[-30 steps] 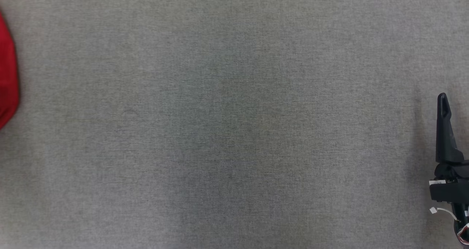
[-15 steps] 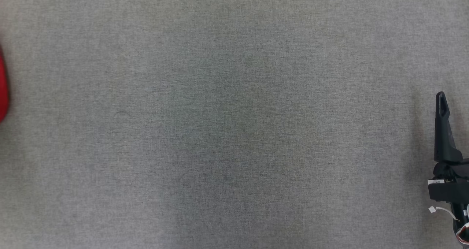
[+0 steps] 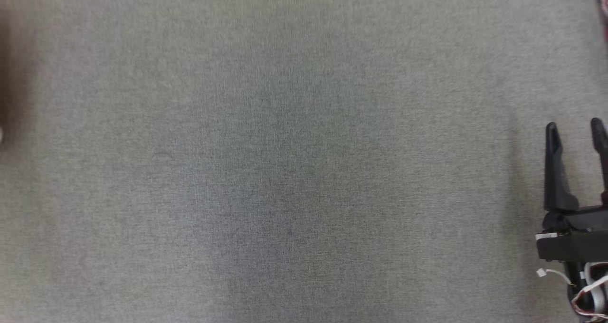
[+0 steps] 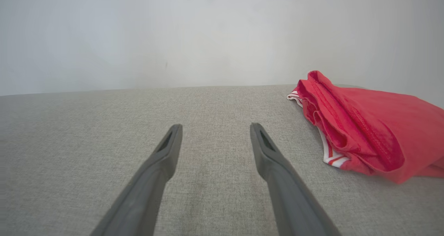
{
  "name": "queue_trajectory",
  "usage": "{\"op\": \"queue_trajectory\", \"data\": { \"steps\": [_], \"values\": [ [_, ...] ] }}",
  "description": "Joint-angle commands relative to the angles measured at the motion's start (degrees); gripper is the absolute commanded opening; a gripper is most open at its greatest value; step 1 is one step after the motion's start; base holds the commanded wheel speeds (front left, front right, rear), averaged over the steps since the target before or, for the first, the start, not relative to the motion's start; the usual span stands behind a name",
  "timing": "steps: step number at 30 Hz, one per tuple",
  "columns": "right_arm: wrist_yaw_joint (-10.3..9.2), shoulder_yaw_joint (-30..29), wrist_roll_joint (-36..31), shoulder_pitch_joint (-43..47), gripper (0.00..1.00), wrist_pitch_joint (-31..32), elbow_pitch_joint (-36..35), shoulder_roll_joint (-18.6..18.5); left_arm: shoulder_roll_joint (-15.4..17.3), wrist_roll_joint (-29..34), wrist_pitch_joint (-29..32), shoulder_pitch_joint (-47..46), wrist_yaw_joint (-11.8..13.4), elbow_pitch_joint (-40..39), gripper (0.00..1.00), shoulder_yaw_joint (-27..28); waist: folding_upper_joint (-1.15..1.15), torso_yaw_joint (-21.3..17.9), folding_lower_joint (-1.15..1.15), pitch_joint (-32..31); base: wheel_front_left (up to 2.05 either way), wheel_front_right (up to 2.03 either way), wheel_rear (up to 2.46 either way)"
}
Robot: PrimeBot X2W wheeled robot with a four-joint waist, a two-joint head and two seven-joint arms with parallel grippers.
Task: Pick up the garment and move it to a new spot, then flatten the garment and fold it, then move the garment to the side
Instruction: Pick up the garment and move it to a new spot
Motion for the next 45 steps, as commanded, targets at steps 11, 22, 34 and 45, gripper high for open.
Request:
{"op": "queue_trajectory", "data": {
  "steps": [11, 22, 34, 45],
  "values": [
    [-0.15, 1.3, -0.1, 0.7, 1.0, -0.1, 3.0, 5.9, -4.8, 2.5, -1.8, -9.5, -3.6, -13.5, 0.0, -8.0, -0.01, -5.9, 0.0, -10.8, 0.0, 0.0, 0.0],
    [-0.15, 1.0, 0.1, 1.8, 1.0, -0.1, 4.7, 10.4, -12.9, 0.4, 3.7, -13.0, -5.9, -21.6, 0.0, -15.7, -0.01, -17.2, 0.0, -14.0, 0.0, 0.0, 0.0],
    [-0.16, -0.1, 0.1, 2.3, 1.0, -0.1, 4.7, 12.1, -20.1, -2.1, 0.0, -7.3, -6.9, -20.6, 0.0, -24.8, -0.01, -21.6, 0.0, -12.5, 0.0, 0.0, 0.0],
    [-0.16, 0.6, -0.5, 2.3, 1.0, -0.1, 4.3, 11.0, -20.5, -3.4, -5.6, 15.6, -5.3, -25.1, 0.0, -30.4, -0.01, -15.4, 0.0, -13.2, 0.0, 0.0, 0.0]
  ]
}}
